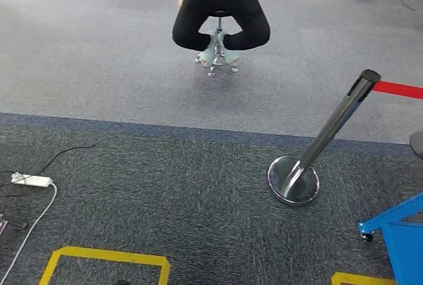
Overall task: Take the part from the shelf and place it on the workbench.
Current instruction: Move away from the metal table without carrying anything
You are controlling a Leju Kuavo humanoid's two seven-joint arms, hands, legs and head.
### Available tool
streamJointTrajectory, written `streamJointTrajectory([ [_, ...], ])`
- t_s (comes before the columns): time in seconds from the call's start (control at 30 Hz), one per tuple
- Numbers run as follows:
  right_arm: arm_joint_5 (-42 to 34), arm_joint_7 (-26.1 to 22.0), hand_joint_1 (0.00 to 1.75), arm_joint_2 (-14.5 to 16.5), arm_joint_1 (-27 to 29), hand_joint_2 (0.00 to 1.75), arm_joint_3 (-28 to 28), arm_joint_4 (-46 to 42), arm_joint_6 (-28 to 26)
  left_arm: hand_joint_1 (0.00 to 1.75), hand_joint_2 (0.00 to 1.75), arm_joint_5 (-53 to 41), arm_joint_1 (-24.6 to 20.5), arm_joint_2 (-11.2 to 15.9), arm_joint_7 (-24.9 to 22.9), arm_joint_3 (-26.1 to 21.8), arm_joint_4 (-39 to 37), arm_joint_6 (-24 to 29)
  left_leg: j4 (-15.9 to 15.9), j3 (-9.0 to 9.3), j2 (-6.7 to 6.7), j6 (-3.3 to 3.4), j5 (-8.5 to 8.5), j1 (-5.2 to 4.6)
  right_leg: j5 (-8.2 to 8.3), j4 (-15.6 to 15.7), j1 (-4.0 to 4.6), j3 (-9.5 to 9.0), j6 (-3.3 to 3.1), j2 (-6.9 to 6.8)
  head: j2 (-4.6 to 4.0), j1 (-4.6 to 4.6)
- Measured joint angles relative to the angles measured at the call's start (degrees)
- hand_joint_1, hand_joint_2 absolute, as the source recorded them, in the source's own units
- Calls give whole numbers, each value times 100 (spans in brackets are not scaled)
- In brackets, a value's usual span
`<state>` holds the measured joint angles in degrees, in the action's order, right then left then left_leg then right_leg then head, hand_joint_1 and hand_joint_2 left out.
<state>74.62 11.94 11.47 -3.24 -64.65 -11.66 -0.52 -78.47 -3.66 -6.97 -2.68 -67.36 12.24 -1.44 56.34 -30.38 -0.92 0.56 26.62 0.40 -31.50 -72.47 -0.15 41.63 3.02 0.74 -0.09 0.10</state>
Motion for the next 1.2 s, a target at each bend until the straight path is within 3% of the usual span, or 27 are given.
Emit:
streamJointTrajectory([
  [0.03, 3, -4, 0, 0, -1, 0, 0, 0, -1, 0, 0, 14, 6, -1, 9, -1, -1, -6, 1, 3, -91, 0, 6, -4, -77, -251, -2, 109, 13, -21, 0, -1],
  [0.07, 5, -8, 0, -1, 6, 0, 0, 0, -1, 0, 0, 28, 7, -2, 30, -2, -1, -18, 2, 9, -174, -6, 14, -5, -42, -283, -3, 105, 21, -35, 0, 1],
  [0.13, 7, -11, 0, -3, 22, 0, -1, -1, -3, 0, 0, 46, -2, -7, 98, -3, -2, -47, 4, 44, -316, -37, 39, -4, 283, 334, -3, -261, 19, -152, 0, 2],
  [0.17, 7, -9, 0, -4, 21, 0, -1, -1, -5, 0, 0, 49, -3, -6, 126, -3, -2, -57, 7, 67, -376, -63, 60, -18, 436, 753, 4, -499, 3, -303, 0, 4],
  [0.23, 7, 2, 0, -6, 4, 0, -1, -1, -7, 0, 0, 41, -5, -2, 145, -3, -2, -61, 15, 114, -480, -122, 100, -48, 593, 1266, 19, -795, -60, -499, 0, -12],
  [0.27, 8, 8, 0, -7, -3, 0, 0, -1, -7, 0, 0, 35, -10, 0, 145, -3, -2, -58, 12, 130, -532, -154, 110, -58, 595, 1316, 33, -812, -103, -506, 0, -20],
  [0.33, 13, 14, 0, -8, -4, 0, 1, -1, -7, 0, 0, 19, -30, -3, 144, -2, -2, -51, -3, 165, -599, -225, 127, -39, 615, 1336, 39, -789, -188, -358, 0, -31],
  [0.4, 20, 18, 0, -11, -5, 0, 0, -1, -9, 0, 0, 2, -40, -7, 143, -1, -2, -46, 174, 101, -362, -293, 283, -13, 650, 1374, 20, -792, -266, -219, 0, -50],
  [0.47, 25, 20, 0, -16, -19, 0, 0, -2, -11, 0, 0, -4, -29, -11, 143, -1, -3, -45, 814, -206, -38, -322, 640, -3, 678, 1391, 6, -792, -312, -74, 0, -81],
  [0.53, 34, 22, 0, -19, -28, 0, 1, -2, -15, 0, 0, 0, -7, -20, 142, -1, -5, -46, 1545, -599, 46, -322, 895, -3, 686, 1390, 8, -781, -326, 101, 0, -91],
  [0.57, 38, 25, 0, -21, -25, 0, 1, -2, -20, 0, 0, 3, 0, -23, 141, -1, -6, -46, 1676, -698, 59, -316, 858, -3, 688, 1390, 10, -781, -327, 196, 0, -91],
  [0.6, 43, 31, 0, -22, -20, 0, 1, -2, -25, 0, 0, 6, 2, -24, 142, -2, -7, -46, 1585, -694, 73, -305, 709, -2, 691, 1390, 9, -784, -323, 288, 0, -91],
  [0.63, 44, 38, 0, -24, -16, 0, 1, -2, -30, 0, 0, 8, -1, -23, 142, -2, -7, -46, 1290, -586, 109, -291, 484, 0, 696, 1390, 6, -788, -314, 375, 0, -91],
  [0.7, 46, 52, 0, -24, -23, 0, 1, -2, -33, 0, 0, 8, -9, -20, 143, -2, -7, -46, 500, -261, 345, -257, 93, 17, 705, 1374, 5, -776, -276, 537, 0, -92],
  [0.77, 47, 57, 0, -24, -27, 0, 2, -2, -39, 0, 0, 8, -19, -21, 143, -3, -7, -46, 70, -84, 510, -218, -19, 19, 717, 1368, 8, -735, -215, 669, 0, -92],
  [0.83, 48, 58, 0, -25, -1, 0, 1, -2, -48, 0, 0, 7, -33, -26, 143, -3, -7, -46, 19, -69, 425, -156, -23, 9, 735, 1391, 0, -688, -147, 758, 0, -91],
  [0.9, 50, 63, 0, -27, 26, 0, -1, -2, -52, 0, 0, 5, -38, -30, 143, -3, -7, -46, -12, -59, 302, -77, -51, 13, 625, 1254, 3, -607, -100, 515, 0, -65],
  [0.97, 55, 70, 0, -28, 14, 0, 1, -2, -56, 0, 0, 5, -19, -30, 143, -3, -7, -45, -29, -53, 149, -22, -56, 7, 257, 658, 9, -346, -63, 119, 0, -27],
  [1.03, 60, 74, 0, -28, -5, 0, 2, -2, -62, 0, 0, 6, 7, -31, 143, -3, -7, -44, -27, -49, -26, -6, -42, -4, -96, -95, 1, -4, -22, -13, 0, -14],
  [1.07, 66, 83, 0, -28, -4, 0, 2, -2, -65, 0, 0, 6, 10, -32, 143, -3, -7, -44, -26, -42, -110, -6, -33, -4, -132, -268, -2, 65, -7, -27, 0, -14],
  [1.1, 77, 101, 0, -31, 3, 0, 2, -2, -73, 0, 0, 6, 9, -36, 142, -3, -7, -44, -25, -29, -187, -13, -21, -3, -50, -195, -5, 9, 2, -46, 0, -14],
  [1.13, 91, 132, 0, -34, 10, 0, 2, -2, -87, 0, 0, 1, 4, -40, 137, -3, -7, -44, -25, -7, -258, -26, -6, 1, 117, 99, -9, -161, 7, -87, 0, -14],
  [1.2, 118, 209, 0, -42, 10, 0, 2, -2, -117, 0, 0, -13, 0, -44, 116, -3, -7, -44, -13, 50, -385, -81, 44, -11, 455, 917, -8, -631, 2, -313, 0, -11],
])
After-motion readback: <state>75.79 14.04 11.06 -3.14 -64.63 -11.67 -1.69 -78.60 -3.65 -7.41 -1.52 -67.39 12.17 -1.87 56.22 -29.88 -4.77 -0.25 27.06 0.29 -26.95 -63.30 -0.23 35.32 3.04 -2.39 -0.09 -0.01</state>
